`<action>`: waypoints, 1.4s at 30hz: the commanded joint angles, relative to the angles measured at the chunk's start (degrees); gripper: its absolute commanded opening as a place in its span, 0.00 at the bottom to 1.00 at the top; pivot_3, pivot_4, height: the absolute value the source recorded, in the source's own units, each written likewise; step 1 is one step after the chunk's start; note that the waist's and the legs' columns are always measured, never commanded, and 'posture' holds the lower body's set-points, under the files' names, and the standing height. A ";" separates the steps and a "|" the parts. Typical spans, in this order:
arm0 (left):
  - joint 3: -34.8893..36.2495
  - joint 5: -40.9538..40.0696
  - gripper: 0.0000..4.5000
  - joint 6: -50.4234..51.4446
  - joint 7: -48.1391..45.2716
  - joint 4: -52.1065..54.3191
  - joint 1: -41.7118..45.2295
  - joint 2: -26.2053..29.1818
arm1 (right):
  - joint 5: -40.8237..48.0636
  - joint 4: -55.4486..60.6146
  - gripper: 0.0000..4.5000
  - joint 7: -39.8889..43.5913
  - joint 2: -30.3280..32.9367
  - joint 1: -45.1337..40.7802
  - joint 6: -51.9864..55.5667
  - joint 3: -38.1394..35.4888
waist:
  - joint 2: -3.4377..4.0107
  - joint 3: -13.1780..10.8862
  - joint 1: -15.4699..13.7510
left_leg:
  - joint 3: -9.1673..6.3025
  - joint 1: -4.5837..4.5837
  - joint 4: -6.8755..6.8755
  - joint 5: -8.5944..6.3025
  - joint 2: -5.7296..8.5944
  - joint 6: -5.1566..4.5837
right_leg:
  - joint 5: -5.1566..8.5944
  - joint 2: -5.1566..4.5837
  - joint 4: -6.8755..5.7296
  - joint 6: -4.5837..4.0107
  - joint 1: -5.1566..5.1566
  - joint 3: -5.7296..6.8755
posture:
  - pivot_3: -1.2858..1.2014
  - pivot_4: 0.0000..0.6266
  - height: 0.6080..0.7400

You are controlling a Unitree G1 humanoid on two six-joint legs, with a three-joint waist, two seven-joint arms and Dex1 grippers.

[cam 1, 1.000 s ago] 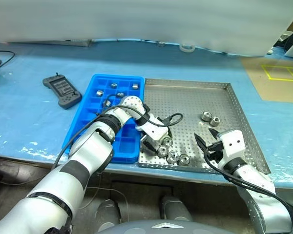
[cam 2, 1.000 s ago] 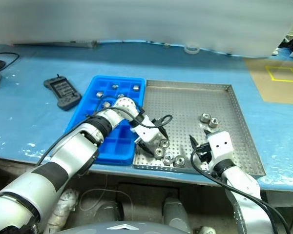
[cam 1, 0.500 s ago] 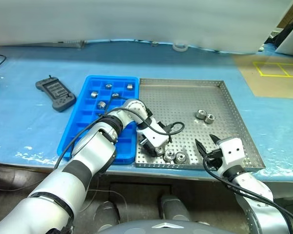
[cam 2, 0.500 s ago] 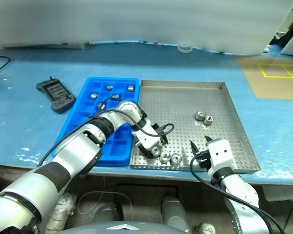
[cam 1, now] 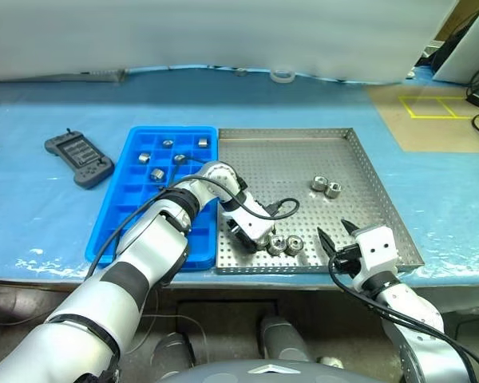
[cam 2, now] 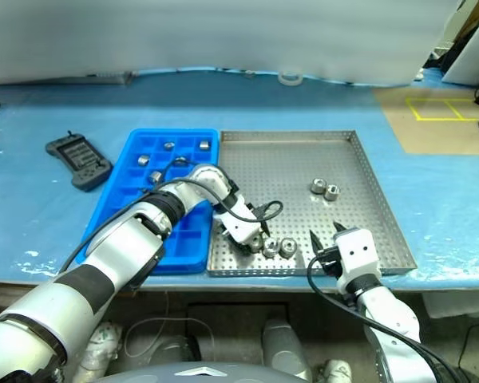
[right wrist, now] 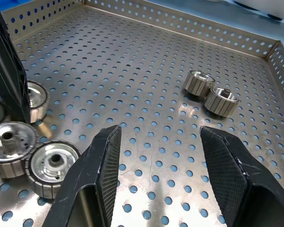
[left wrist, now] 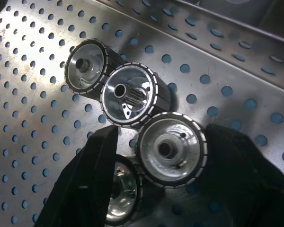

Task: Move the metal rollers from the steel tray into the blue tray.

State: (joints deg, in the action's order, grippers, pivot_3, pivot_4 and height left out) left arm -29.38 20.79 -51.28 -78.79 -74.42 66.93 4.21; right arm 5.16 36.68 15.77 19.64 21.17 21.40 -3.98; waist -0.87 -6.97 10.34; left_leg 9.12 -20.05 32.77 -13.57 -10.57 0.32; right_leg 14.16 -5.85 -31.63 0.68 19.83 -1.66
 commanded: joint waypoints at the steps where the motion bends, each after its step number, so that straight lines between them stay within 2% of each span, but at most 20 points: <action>1: 0.01 0.82 0.49 0.61 -0.22 -0.23 0.48 0.32 | -0.43 2.90 0.63 -0.61 0.08 -0.83 1.03 -0.51 | 0.00 0.00 0.29 | 0.00 0.02 0.00 -0.01 0.05 -0.02 | 0.00 -0.05 0.02 0.00 -0.04 0.00 | 0.28 0.24 1.00; 2: -0.09 1.26 0.45 0.45 0.59 -0.20 0.49 0.53 | -0.42 2.75 0.63 -0.62 0.11 -1.08 1.18 -0.54 | 0.00 0.00 0.40 | 0.00 0.03 0.00 -0.02 0.09 -0.03 | 0.00 -0.10 0.03 -0.01 -0.05 0.01 | 0.28 0.24 1.00; 13: 0.75 1.59 0.45 1.48 3.57 -0.10 0.59 1.66 | -0.65 2.36 0.63 -0.60 -0.05 -2.50 1.24 -0.16 | 0.00 0.00 2.09 | -0.41 -0.06 0.23 -0.27 0.58 -0.49 | 0.02 -0.50 0.20 -0.03 -0.23 0.03 | 0.29 0.24 1.00; 18: 8.36 -6.47 0.45 7.26 2.65 1.15 1.44 -0.38 | -0.29 2.49 0.63 -0.38 -0.26 -3.77 1.47 0.40 | 0.06 -0.10 2.87 | -0.47 -0.16 0.23 -0.27 0.62 -0.49 | 0.02 -0.50 0.21 -0.03 -0.19 0.07 | 0.29 0.24 1.00; 23: 10.97 -7.68 0.45 8.51 4.21 2.22 0.88 0.92 | 2.63 4.42 0.63 2.45 1.29 -8.84 3.79 -0.18 | 0.09 -0.14 3.11 | -0.49 -0.32 0.24 -0.32 0.67 -0.60 | 0.02 -0.51 0.18 -0.03 -0.05 0.06 | 0.30 0.24 1.00; 30: 13.19 -9.36 0.45 8.96 3.06 3.24 -0.81 2.70 | 8.11 6.73 0.63 10.16 9.01 -17.30 9.93 -0.67 | 0.14 -0.17 2.47 | -0.53 -0.42 0.25 -0.34 0.67 -0.65 | 0.01 -0.54 0.11 -0.02 0.04 0.11 | 0.32 0.24 1.00; 35: 13.81 -10.18 0.45 9.31 2.87 3.85 -1.65 2.25 | 17.78 10.74 0.63 14.94 13.70 -26.76 18.42 -2.54 | 0.21 -0.30 1.42 | -0.52 -0.53 0.34 -0.39 0.71 -0.74 | 0.01 -0.59 0.10 -0.02 0.10 0.11 | 0.33 0.24 1.00; 40: 15.29 -12.01 0.45 10.00 0.99 4.48 -1.35 1.37 | 11.45 9.26 0.63 21.07 26.45 -27.99 16.82 3.54 | 0.19 -0.31 -0.72 | -0.53 -0.60 0.41 -0.38 0.68 -0.76 | 0.00 -0.62 -0.05 -0.03 0.15 0.08 | 0.33 0.24 1.00; 42: 16.17 -12.97 0.45 10.70 -0.07 4.57 -1.14 1.26 | 11.56 8.72 0.63 23.17 29.05 -27.14 16.25 4.29 | 0.20 -0.31 -1.77 | -0.52 -0.61 0.41 -0.38 0.66 -0.75 | 0.00 -0.62 -0.07 -0.03 0.16 0.06 | 0.33 0.24 1.00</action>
State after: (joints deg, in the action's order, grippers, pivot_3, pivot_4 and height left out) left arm -15.05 10.39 -40.52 -78.19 -72.29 63.97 5.95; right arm 17.42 44.96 37.37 47.98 -5.96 39.07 0.17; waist -0.67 -7.27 8.56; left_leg 8.61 -20.66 33.17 -13.95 -9.94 -0.42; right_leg 14.16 -6.47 -31.71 0.65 20.00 -1.65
